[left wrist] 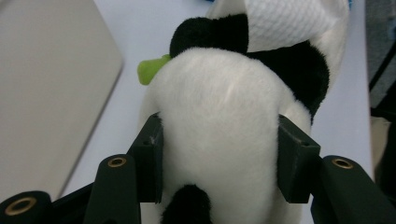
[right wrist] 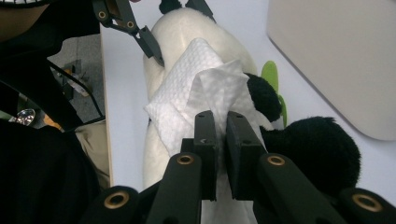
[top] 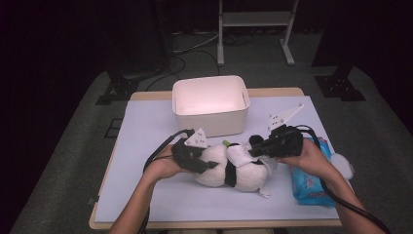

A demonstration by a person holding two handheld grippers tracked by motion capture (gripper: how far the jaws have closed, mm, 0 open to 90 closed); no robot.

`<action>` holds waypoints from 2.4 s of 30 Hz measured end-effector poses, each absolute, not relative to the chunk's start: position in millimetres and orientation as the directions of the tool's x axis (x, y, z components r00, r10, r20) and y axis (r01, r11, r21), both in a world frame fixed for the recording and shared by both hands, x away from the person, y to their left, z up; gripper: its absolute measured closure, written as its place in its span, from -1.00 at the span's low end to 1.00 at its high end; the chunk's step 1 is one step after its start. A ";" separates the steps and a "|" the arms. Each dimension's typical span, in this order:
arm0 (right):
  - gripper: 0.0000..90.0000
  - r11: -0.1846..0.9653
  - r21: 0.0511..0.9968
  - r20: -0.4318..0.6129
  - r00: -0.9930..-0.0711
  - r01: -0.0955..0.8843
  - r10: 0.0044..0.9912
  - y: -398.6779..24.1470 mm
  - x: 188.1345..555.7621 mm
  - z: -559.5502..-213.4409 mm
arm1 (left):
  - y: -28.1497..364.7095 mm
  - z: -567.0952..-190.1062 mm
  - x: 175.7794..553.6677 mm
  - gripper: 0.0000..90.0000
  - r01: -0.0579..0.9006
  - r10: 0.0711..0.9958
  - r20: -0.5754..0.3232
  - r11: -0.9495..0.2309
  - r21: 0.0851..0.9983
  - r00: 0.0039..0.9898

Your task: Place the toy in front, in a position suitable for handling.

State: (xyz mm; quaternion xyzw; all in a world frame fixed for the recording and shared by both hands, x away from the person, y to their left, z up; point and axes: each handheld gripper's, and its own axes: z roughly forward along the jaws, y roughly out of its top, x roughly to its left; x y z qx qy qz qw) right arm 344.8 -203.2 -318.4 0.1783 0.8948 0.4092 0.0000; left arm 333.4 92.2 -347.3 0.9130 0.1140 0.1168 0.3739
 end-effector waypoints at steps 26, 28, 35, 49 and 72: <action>0.84 0.650 0.682 0.183 -0.939 0.335 0.291 -185.4 353.6 -326.4 | 113.1 -336.1 336.0 -0.32 0.185 0.280 -0.006 -0.617 0.765 0.960; 0.84 0.657 0.681 0.180 -0.943 0.324 0.278 -183.7 351.3 -326.4 | 110.8 -334.1 336.4 -0.28 0.194 0.279 -0.019 -0.615 0.764 0.960; 0.84 0.675 0.674 0.171 -0.952 0.301 0.253 -179.7 341.6 -326.2 | 104.7 -334.2 343.4 -0.16 0.238 0.301 -0.060 -0.599 0.764 0.952; 0.82 0.685 0.681 0.172 -0.965 0.260 0.196 -180.7 327.3 -330.2 | 88.3 -331.6 356.5 0.10 0.255 0.329 -0.041 -0.640 0.725 0.943; 0.87 0.645 0.732 0.126 -0.974 0.220 0.190 -184.0 321.2 -305.7 | 74.2 -331.4 354.2 0.70 0.188 0.265 -0.007 -0.667 0.721 0.964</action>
